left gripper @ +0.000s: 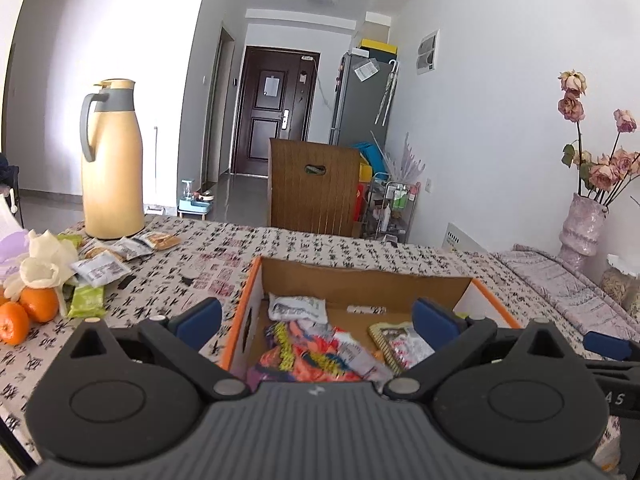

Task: Organize snacks
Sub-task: 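Move both tools back from the box toward the remaining snacks, then grasp the pink packet with the right tool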

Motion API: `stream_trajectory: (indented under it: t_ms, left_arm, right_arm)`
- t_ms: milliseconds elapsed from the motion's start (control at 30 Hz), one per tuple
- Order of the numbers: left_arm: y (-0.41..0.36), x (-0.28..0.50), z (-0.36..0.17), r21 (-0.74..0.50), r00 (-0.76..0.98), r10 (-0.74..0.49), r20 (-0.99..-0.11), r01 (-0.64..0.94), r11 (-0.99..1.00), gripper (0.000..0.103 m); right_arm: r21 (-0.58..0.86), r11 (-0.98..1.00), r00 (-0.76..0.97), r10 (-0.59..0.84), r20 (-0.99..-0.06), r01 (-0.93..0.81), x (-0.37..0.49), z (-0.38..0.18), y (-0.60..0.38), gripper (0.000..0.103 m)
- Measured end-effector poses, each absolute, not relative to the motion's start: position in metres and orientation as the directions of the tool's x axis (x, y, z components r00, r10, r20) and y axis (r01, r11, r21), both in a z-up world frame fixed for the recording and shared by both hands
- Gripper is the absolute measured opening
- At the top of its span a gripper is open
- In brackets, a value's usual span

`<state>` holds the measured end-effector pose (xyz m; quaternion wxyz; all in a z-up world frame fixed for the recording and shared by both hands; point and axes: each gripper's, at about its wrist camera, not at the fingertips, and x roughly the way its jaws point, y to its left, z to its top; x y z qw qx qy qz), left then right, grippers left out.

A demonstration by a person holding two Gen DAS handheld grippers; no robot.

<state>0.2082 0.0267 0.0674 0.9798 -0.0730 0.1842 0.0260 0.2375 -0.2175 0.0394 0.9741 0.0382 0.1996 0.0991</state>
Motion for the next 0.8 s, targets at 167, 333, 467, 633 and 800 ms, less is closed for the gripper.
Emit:
stream_trajectory:
  t_ms: [167,333,467,633,800]
  left_arm:
    - [0.034,0.193,0.057,-0.121,0.916,0.035,-0.400,-0.091,0.988,0.103]
    - [0.039,0.181,0.043,-0.100,0.895,0.042,-0.444,-0.096,0.990,0.103]
    - [0.041,0.171,0.031,-0.094,0.877,0.033,-0.479,-0.089,0.992,0.103]
    - [0.042,0.160,0.012,-0.098,0.849,0.015,-0.527,-0.078,0.992,0.103]
    - [0.044,0.151,-0.004,-0.123,0.825,-0.004,-0.565,-0.079,0.989,0.103]
  right_arm:
    - [0.102,0.977,0.882,0.213,-0.421,-0.187,0.222,0.029,-0.219,0.103]
    - [0.089,0.977,0.854,0.215,-0.474,-0.196,0.207,0.017,-0.217,0.103]
    - [0.086,0.976,0.835,0.214,-0.508,-0.198,0.197,0.007,-0.215,0.103]
    - [0.083,0.978,0.811,0.207,-0.548,-0.194,0.187,-0.007,-0.215,0.103]
    - [0.082,0.980,0.798,0.196,-0.570,-0.183,0.180,-0.013,-0.220,0.103]
